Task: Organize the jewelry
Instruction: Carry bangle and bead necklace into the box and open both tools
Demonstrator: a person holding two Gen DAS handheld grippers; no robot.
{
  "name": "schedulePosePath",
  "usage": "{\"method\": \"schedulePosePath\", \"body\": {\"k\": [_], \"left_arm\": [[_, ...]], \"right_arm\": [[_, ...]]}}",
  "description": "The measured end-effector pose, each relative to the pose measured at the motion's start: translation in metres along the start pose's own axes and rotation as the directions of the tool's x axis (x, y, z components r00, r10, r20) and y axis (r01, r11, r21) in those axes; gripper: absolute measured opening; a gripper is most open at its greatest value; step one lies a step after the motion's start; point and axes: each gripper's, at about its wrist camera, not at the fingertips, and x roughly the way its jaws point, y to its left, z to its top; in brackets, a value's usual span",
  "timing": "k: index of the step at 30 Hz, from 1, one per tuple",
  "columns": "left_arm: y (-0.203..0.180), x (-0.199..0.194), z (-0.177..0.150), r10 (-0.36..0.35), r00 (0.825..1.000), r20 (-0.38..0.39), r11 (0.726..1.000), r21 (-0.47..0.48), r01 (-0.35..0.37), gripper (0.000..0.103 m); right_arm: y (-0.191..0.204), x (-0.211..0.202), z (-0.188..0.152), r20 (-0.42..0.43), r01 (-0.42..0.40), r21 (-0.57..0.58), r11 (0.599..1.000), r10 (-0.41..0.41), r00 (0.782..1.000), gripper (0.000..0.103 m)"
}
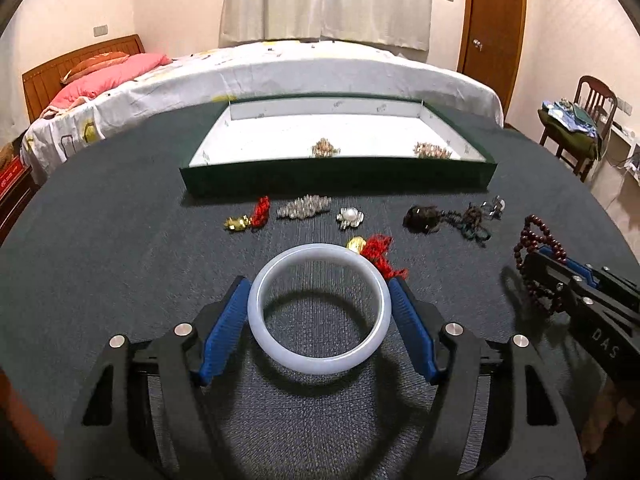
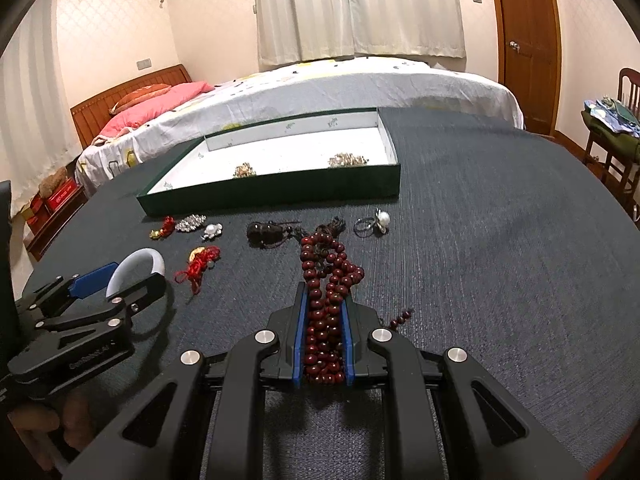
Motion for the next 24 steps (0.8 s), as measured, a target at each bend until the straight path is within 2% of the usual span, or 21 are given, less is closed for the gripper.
{"method": "schedulePosePath", "body": {"k": [7, 14, 24], "left_arm": [[0.003, -0.026, 0.025, -0.011, 0.998, 0.068, 1.0, -0.018, 0.012, 0.069], [0.007, -0.04, 0.06, -0.032, 0.992, 0.125, 0.999, -0.019, 0.035, 0.069], [0.021, -0.036, 0.12, -0.003, 0.971, 0.241, 1.0, -0.022, 0.008, 0.069]], "right_arm": [[0.005, -0.015, 0.022, 0.048, -0.018, -0.004, 1.0, 0.018, 0.999, 0.015], [0.018, -0.027, 0.06, 0.13, -0.046, -0.028, 0.999, 0.049, 0.99, 0.015], [0.033, -0.016, 0.122, 0.232, -0.056, -0.075, 0.996, 0.072, 0.97, 0.015]]}}
